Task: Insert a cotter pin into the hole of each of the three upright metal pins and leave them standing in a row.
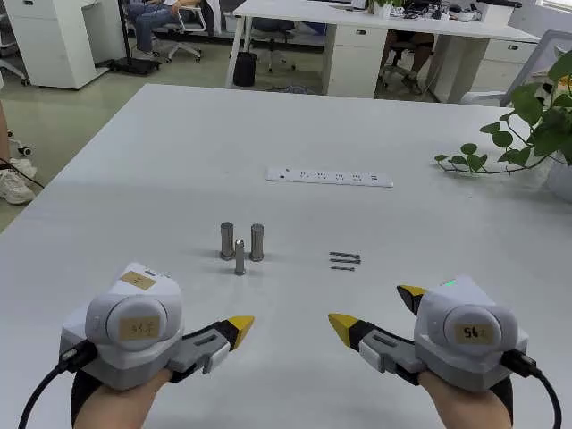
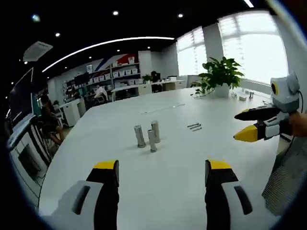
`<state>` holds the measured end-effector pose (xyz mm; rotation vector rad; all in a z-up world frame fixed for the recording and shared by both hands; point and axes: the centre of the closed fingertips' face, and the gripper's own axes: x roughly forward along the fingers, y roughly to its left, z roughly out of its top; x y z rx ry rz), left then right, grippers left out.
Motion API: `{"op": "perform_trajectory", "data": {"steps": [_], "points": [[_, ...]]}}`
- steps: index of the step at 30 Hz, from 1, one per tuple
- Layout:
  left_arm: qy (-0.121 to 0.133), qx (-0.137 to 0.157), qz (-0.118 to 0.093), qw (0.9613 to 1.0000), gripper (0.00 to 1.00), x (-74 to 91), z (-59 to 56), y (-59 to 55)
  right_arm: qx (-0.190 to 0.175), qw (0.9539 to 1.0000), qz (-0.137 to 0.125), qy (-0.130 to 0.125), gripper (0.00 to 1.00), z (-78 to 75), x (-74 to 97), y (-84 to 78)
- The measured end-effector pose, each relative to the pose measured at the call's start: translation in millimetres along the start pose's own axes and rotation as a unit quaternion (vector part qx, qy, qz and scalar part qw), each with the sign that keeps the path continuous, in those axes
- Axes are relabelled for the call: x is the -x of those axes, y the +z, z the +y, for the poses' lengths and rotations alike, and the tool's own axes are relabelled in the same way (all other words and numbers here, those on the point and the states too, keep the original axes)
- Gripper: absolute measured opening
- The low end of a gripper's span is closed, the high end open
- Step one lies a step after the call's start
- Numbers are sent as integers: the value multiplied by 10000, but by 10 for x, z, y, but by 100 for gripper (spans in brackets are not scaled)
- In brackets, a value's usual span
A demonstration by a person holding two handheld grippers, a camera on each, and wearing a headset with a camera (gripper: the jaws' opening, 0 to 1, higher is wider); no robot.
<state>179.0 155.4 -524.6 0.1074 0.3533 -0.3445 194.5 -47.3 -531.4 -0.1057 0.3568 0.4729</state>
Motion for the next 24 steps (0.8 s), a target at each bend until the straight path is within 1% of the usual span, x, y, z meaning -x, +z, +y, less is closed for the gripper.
{"op": "perform_trajectory", "data": {"steps": [5,7,11,12,15,18,21,24], "points": [[-2,63,-6,10000,71,-1,-5,2,31,10000,-11,25,65,16,7,19],[27,82,-5,10000,73,-1,7,-5,47,10000,-65,54,67,26,5,36],[58,67,40,10000,76,0,16,-22,134,9998,-90,75,72,50,1,45],[60,52,7,10000,76,3,13,-10,144,9998,-86,78,73,54,0,44],[58,18,-34,10000,76,1,9,7,167,9998,-64,110,76,69,-8,34],[47,22,19,10000,77,0,0,-12,195,9997,-77,109,77,73,-9,38],[50,82,-41,9999,77,5,4,10,197,9997,-57,100,79,65,-14,30],[75,58,-2,10000,77,10,15,0,171,9998,-99,62,81,50,-11,43]]}}
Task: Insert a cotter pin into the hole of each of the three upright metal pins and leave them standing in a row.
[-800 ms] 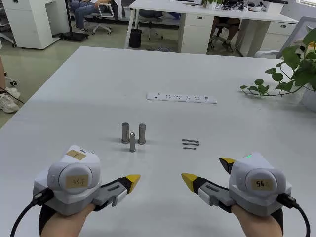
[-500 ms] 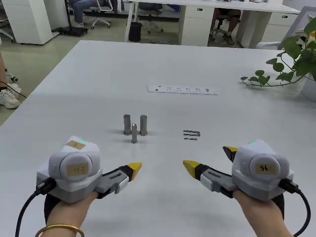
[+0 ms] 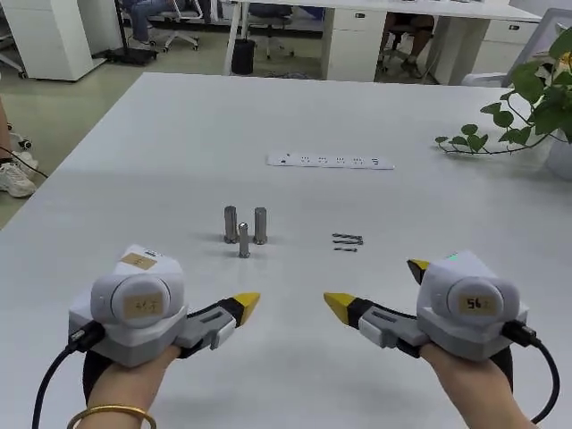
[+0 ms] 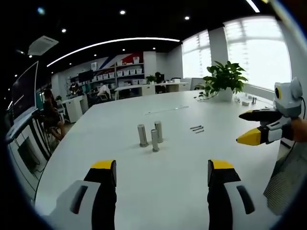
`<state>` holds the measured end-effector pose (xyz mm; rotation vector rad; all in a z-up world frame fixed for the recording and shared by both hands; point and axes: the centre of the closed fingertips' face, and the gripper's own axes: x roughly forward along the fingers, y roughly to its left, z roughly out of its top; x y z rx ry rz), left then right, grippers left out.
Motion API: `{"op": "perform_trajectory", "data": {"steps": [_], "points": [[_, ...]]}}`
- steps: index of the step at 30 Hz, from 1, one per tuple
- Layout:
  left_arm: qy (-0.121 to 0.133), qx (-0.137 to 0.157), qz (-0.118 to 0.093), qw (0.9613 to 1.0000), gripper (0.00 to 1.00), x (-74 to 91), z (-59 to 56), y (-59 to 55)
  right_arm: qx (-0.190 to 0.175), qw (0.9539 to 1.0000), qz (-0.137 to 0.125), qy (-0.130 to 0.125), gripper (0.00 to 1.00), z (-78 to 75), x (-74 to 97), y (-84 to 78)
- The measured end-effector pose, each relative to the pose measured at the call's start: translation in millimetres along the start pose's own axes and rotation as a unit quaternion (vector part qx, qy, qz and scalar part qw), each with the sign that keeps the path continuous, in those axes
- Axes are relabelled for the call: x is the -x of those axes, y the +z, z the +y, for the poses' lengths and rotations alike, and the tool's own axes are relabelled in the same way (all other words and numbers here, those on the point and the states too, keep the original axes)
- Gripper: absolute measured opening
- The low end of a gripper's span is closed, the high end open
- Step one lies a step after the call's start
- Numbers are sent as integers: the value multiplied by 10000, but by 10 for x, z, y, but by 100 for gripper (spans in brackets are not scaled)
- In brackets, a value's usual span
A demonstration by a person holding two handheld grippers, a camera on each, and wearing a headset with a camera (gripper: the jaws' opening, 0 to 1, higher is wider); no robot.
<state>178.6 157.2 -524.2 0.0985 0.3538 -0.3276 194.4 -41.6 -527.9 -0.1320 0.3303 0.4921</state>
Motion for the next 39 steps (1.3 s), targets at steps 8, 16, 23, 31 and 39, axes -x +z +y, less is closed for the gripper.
{"op": "perform_trajectory", "data": {"steps": [8,16,23,31,39], "points": [[-96,-80,31,9999,80,-9,-53,9,-81,10000,14,-22,83,-20,-7,-12],[-102,12,71,9999,86,-20,-51,-5,-257,9996,71,-110,84,-69,-7,-46],[-70,26,67,9999,88,-21,-45,-3,-248,9994,172,-141,83,-90,-10,-89],[-83,-16,149,9999,89,-25,-50,-31,-281,9995,139,-99,81,-70,-8,-64],[-94,85,74,9999,89,-27,-39,0,-280,9995,95,-127,77,-69,33,6]]}}
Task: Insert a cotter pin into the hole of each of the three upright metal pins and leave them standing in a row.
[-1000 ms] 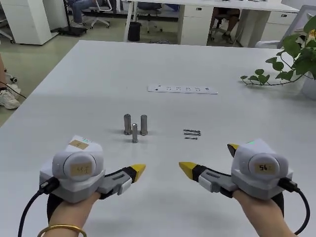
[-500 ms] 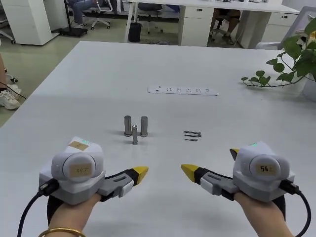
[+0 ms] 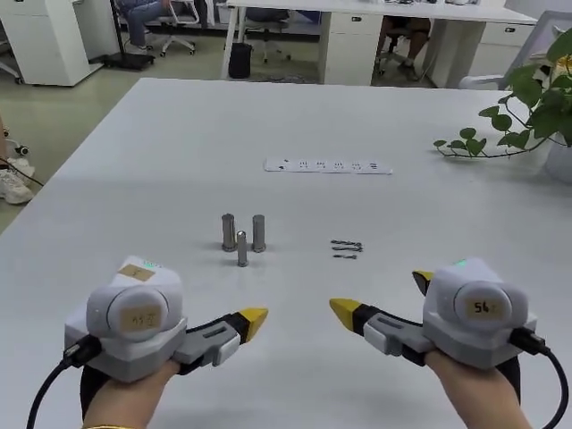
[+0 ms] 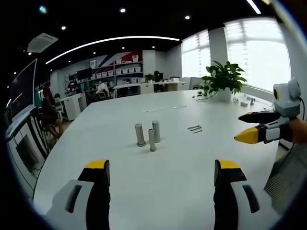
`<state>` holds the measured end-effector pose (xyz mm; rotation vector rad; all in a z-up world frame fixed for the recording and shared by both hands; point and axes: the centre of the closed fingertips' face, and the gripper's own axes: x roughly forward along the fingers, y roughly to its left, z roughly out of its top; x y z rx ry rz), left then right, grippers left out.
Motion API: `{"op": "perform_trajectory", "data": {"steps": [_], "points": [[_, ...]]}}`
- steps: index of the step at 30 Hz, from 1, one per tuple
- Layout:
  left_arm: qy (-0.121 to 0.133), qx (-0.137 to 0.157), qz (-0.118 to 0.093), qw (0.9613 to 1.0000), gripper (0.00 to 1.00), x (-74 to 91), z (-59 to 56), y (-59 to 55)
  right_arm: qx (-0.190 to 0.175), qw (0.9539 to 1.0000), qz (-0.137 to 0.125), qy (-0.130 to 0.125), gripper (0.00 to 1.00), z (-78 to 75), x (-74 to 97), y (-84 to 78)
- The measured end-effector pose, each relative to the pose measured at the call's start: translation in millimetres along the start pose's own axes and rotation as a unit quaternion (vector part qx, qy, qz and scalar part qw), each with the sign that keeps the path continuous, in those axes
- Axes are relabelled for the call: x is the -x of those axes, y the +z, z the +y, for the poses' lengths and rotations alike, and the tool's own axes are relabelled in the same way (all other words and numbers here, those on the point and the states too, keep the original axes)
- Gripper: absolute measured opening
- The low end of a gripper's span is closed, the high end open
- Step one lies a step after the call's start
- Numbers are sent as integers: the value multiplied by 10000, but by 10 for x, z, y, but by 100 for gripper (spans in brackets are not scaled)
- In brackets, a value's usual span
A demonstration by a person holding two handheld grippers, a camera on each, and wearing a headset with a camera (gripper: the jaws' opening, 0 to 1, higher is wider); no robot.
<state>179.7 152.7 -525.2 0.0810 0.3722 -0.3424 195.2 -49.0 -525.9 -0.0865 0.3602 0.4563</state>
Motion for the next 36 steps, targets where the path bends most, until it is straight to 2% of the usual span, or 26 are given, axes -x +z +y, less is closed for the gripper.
{"op": "perform_trajectory", "data": {"steps": [4,6,10,11,13,16,19,25,27,29,32,36], "points": [[-31,-26,39,10000,89,-2,-21,5,-22,10000,-33,5,77,-8,5,23],[-33,-132,35,9999,89,0,-29,19,-48,10000,-11,37,76,-1,-1,21],[-83,-209,188,9996,82,4,-36,-13,-133,9999,5,95,76,22,-8,41],[-84,-273,194,9994,80,1,-31,-10,-263,9995,60,152,76,38,-15,35],[-89,-482,281,9984,77,-19,-9,-14,-264,9994,94,190,75,39,-26,38],[-182,-490,245,9983,72,-37,-29,10,-222,9994,157,201,74,42,-23,55],[-232,-503,227,9982,69,-66,-4,37,-204,9995,96,221,74,39,-7,119],[-355,-452,236,9981,61,-208,37,87,-248,9990,177,333,74,44,12,131],[-406,-474,227,9978,58,-269,40,99,-356,9981,257,422,73,51,13,120],[-477,-496,185,9975,54,-316,34,115,-483,9976,216,456,73,40,6,143],[-515,-564,217,9968,49,-400,59,100,-519,9974,196,467,72,23,-19,169],[-568,-509,273,9967,46,-521,120,73,-472,9974,200,514,71,26,-60,189]]}}
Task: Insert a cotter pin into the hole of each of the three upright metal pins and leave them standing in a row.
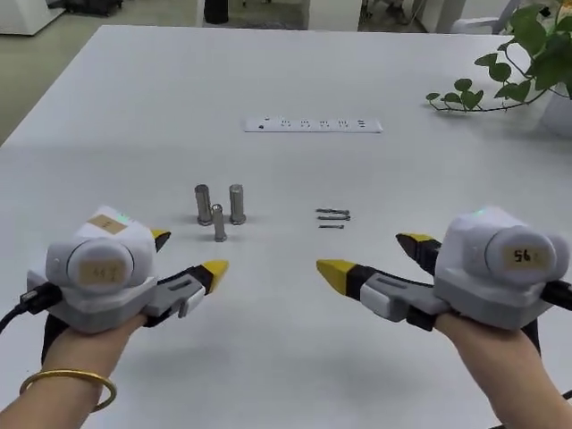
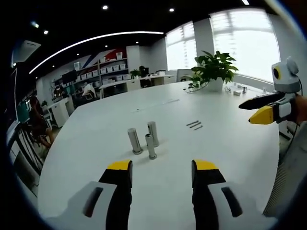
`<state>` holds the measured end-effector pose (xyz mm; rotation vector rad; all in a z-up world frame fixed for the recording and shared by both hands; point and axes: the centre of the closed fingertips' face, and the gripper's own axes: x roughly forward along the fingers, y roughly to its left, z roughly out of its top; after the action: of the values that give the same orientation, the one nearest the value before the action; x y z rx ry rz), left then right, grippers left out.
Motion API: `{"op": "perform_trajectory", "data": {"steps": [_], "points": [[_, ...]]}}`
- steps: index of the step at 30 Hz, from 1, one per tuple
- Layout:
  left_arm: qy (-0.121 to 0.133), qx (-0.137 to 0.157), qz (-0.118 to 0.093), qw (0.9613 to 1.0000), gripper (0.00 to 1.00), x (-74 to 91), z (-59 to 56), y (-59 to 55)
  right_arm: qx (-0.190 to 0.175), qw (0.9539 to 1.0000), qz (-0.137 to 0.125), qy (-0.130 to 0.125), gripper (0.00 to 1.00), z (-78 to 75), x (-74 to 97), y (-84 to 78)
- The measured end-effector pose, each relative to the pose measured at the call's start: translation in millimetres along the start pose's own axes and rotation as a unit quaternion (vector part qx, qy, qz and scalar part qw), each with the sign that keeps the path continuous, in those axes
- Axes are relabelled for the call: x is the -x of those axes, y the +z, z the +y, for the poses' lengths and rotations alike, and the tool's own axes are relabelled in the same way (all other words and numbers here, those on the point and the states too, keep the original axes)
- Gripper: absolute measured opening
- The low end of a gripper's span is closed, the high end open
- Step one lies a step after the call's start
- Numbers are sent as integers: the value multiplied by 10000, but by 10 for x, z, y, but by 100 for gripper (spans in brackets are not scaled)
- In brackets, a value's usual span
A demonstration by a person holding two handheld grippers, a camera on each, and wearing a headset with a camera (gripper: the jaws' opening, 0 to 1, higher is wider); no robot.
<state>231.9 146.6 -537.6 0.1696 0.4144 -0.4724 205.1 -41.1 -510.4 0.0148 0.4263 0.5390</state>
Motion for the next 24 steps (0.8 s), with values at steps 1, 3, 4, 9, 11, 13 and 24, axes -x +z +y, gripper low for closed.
{"op": "perform_trajectory", "data": {"steps": [1,3,4,9,11,13,24], "points": [[-27,5,0,10000,45,-37,19,-3,26,10000,11,25,71,2,-16,4],[-60,28,22,10000,44,-79,37,-9,82,10000,40,35,71,-2,-35,0],[-70,28,36,10000,44,-120,60,-12,111,9999,51,43,71,-3,-42,-3],[-216,104,-14,9997,41,-266,119,28,140,9998,118,98,71,-19,-88,-18],[-263,100,-21,9996,39,-330,147,37,126,9997,150,122,71,-24,-110,-22],[-339,124,29,9993,37,-392,156,26,126,9996,189,145,71,-30,-131,-25],[-600,-79,46,9982,28,-698,211,-5,162,9995,200,187,70,-40,-181,43]]}}
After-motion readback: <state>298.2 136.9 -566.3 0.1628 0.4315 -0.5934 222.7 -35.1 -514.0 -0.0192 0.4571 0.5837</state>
